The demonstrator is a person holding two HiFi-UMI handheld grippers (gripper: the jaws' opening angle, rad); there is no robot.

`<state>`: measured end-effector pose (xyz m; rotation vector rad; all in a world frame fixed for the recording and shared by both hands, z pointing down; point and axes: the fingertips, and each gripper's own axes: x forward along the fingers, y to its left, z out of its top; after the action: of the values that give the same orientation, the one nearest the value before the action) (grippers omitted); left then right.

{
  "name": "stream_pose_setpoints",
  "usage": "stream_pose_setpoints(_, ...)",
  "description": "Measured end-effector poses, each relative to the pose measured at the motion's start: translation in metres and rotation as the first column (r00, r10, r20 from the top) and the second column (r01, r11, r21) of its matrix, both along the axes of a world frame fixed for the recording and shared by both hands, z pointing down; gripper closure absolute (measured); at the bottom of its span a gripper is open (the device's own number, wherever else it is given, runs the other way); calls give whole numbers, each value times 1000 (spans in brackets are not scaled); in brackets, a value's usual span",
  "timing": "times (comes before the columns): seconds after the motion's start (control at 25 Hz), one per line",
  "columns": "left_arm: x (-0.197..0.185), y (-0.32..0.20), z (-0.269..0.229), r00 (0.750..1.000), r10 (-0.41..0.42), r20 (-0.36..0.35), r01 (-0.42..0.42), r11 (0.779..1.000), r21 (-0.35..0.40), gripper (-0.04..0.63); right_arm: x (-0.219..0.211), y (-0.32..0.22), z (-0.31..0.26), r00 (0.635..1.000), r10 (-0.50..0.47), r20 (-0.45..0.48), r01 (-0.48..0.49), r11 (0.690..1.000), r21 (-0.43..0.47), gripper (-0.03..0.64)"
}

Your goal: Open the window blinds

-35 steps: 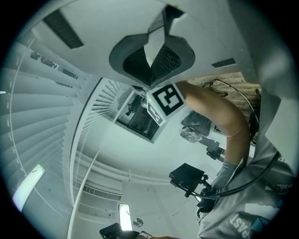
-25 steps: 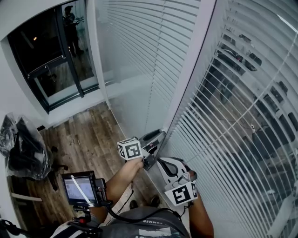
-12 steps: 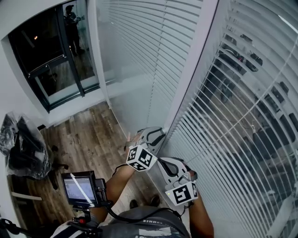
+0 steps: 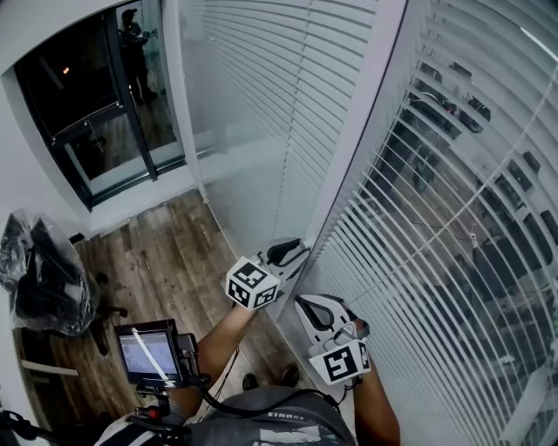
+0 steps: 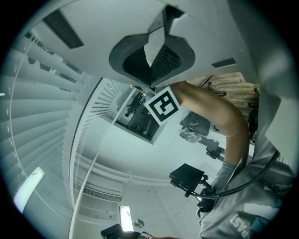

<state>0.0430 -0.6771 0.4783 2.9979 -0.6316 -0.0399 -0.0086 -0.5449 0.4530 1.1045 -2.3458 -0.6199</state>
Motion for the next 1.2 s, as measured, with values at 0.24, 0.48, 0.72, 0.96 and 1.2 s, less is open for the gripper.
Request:
stream_pose_setpoints(0.24, 6, 4, 9, 843, -306, 441, -1, 820, 572, 469, 2, 0, -1, 1000, 2, 5, -2, 1000, 6, 614)
stream_pose_setpoints(0.48, -6, -1, -9, 954, 66, -293, -156, 943, -294, 448, 3, 1, 1, 1000, 6, 2, -6, 1000, 1, 614)
stream_pose_setpoints(0.72, 5, -3, 1, 977, 53, -204, -109, 956, -272, 461, 1, 0, 2, 1000, 10, 3, -10, 1000, -2, 614)
stream_pose_setpoints(0.96, 7, 1, 5, 933, -159, 322, 32, 930, 366, 469, 2, -1, 8, 1000, 13, -11, -13, 1000, -18, 614)
stream_pose_setpoints(1.2, 6, 4, 8, 868, -269, 417, -9, 831, 556, 469, 2, 5, 26, 999, 22, -31, -23, 998, -58, 614)
